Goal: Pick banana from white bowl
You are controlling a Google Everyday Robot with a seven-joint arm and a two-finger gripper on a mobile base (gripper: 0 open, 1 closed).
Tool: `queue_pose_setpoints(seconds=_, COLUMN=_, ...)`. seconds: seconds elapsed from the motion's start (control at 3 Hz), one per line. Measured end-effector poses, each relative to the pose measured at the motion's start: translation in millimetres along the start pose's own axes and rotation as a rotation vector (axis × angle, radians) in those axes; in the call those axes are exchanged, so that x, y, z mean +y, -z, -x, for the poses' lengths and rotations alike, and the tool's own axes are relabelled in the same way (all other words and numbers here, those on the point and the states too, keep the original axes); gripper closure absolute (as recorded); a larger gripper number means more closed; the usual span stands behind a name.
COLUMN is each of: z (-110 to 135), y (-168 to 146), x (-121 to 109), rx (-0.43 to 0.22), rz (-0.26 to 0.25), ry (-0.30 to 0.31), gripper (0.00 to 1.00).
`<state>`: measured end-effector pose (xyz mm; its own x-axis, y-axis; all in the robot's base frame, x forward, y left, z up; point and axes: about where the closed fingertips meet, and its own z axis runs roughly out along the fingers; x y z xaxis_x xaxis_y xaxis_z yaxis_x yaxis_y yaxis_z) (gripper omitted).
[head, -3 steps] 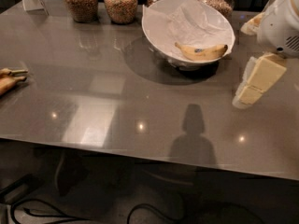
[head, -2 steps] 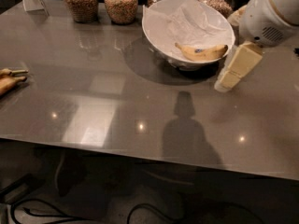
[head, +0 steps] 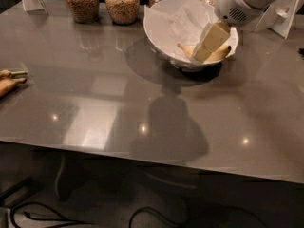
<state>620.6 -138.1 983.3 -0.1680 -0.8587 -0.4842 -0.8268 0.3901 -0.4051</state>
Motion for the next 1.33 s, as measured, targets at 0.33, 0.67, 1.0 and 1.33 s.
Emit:
queue_pose_setpoints(seconds=0.33, z=3.1, y=-1.1, x=-2.2, rx=-0.002, rz=-0.01, ry=-0.003, gripper=0.0)
queue_pose_setpoints(seconds=0.67, z=3.8, y=-5.8, x=-6.1, rx=0.009, rz=-0.039, ry=-0.001, gripper=0.0)
queue_pose_setpoints(seconds=1.0, z=5.4, y=-24.4, x=-30.1, rx=0.016, rz=-0.097, ry=-0.01, gripper=0.0)
queue_pose_setpoints(seconds=1.33, z=3.2, y=-44.6, x=-56.3, rx=0.029, rz=-0.14, ry=-0.035, gripper=0.0)
